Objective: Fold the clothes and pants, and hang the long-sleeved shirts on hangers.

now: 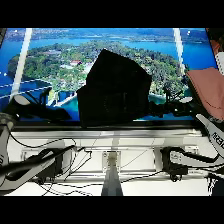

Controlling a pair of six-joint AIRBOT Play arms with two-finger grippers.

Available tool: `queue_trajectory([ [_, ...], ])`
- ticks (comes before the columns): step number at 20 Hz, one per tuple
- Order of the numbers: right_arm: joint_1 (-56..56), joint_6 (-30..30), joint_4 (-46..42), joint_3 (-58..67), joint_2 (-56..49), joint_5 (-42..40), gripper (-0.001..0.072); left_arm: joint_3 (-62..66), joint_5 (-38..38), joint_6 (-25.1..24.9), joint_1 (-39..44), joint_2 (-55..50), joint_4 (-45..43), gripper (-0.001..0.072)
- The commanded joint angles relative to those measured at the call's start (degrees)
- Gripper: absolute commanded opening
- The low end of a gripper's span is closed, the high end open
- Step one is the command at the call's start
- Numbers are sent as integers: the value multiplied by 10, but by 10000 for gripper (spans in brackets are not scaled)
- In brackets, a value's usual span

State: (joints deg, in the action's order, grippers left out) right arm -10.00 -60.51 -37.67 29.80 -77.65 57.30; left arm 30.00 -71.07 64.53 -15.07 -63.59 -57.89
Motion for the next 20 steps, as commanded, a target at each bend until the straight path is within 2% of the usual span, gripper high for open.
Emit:
queue_trajectory([
  [1,0,15,3,1,-1,-5,38,-106,49,-49,-3,2,94,509],
  [7,0,17,3,1,-1,-15,38,-153,113,-137,22,2,212,508],
  [10,0,18,3,1,0,-14,38,-153,172,-140,89,2,218,499],
  [11,0,18,4,1,1,-13,38,-152,189,-140,110,2,222,434],
  [14,0,18,6,1,1,-2,38,-145,199,-140,148,2,230,43],
  [15,0,18,6,5,1,6,37,-136,198,-140,150,2,228,17],
  [17,0,18,6,29,1,40,38,-100,198,-140,148,2,226,16],
  [20,0,47,14,98,2,133,37,10,180,-140,148,5,198,15],
])
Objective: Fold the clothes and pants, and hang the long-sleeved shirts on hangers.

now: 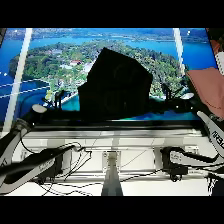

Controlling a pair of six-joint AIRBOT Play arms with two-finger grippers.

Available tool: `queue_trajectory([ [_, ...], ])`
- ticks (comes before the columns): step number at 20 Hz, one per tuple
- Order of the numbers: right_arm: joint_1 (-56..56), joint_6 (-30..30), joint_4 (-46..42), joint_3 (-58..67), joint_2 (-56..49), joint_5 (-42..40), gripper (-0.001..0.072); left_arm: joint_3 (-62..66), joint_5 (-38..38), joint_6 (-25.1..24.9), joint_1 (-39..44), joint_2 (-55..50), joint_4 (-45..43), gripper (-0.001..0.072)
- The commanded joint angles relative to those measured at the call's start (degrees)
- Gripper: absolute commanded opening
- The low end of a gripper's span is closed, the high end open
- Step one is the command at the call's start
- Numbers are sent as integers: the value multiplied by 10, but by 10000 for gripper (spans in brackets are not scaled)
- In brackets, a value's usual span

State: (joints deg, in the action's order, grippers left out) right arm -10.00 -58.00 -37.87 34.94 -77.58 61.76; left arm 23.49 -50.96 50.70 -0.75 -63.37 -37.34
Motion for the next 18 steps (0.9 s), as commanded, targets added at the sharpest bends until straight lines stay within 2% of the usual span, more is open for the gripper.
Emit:
queue_trajectory([
  [1,1,37,27,76,1,125,37,120,-29,-1,5,7,-23,15],
  [4,23,52,39,163,20,177,37,268,-33,26,5,32,-74,15],
  [9,122,52,5,307,130,92,37,439,-30,26,5,96,-110,15],
  [13,179,52,-43,410,233,10,37,482,-1,35,5,193,-203,15],
  [16,191,45,-37,456,302,7,37,482,52,63,5,298,-241,15],
  [18,192,12,-11,460,343,8,37,482,66,79,5,358,-268,15],
])
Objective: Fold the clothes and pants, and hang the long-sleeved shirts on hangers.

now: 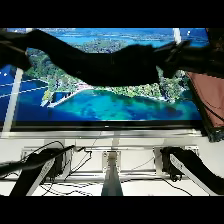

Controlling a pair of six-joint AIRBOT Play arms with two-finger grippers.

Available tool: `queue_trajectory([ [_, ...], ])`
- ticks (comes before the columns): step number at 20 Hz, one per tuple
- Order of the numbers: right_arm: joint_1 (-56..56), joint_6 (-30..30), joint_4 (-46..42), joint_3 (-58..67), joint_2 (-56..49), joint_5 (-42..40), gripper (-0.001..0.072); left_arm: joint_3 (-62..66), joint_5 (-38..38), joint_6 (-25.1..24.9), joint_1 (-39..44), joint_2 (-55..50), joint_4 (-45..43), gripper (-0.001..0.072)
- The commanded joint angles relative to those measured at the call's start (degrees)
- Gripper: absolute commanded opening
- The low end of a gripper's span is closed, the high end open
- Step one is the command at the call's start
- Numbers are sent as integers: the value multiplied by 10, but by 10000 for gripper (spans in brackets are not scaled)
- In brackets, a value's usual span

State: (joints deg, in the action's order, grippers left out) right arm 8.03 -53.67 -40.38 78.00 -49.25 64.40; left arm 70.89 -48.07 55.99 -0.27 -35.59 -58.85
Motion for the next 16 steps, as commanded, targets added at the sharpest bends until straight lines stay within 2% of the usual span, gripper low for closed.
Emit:
queue_trajectory([
  [1,12,-67,30,30,75,-9,37,8,35,32,0,103,-66,14],
  [4,20,-177,45,18,79,52,37,6,26,76,0,113,-104,13],
  [6,49,-210,44,-38,69,30,37,-12,-13,80,1,70,-101,13],
  [8,83,-229,41,-116,50,-35,37,-42,-34,86,4,-14,-76,13],
  [13,108,-329,30,-294,-46,-354,37,-62,-11,80,49,-300,-42,14],
  [14,101,-329,21,-306,-71,-387,37,-62,-12,80,52,-337,-17,14],
  [16,71,-329,7,-306,-116,-387,37,-62,-25,80,57,-383,16,14],
])
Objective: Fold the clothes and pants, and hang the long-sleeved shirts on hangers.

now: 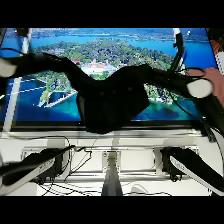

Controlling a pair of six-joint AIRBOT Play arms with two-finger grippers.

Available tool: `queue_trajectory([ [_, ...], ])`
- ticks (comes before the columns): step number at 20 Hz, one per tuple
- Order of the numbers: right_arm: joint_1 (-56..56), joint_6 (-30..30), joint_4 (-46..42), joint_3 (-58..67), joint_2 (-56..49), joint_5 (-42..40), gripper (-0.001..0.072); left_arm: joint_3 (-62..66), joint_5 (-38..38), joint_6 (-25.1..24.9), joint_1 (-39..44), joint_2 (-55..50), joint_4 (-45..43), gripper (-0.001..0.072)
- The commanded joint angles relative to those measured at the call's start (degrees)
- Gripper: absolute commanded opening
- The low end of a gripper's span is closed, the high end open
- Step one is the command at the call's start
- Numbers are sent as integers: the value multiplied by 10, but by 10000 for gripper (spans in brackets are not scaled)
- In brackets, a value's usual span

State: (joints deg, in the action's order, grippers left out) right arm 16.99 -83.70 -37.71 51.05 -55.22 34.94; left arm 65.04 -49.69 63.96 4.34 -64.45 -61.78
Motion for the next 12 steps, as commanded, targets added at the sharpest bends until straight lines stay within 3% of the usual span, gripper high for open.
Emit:
queue_trajectory([
  [1,-38,-28,-24,-37,-73,-84,37,-3,-19,0,17,-102,46,14],
  [5,-123,-28,-67,-37,-87,0,37,-4,-116,1,64,-100,46,15],
  [9,-219,9,-145,-37,-85,192,37,-27,-254,45,146,-102,53,15],
  [12,-263,24,-256,-37,-85,346,37,-68,-275,51,233,-102,55,16],
])
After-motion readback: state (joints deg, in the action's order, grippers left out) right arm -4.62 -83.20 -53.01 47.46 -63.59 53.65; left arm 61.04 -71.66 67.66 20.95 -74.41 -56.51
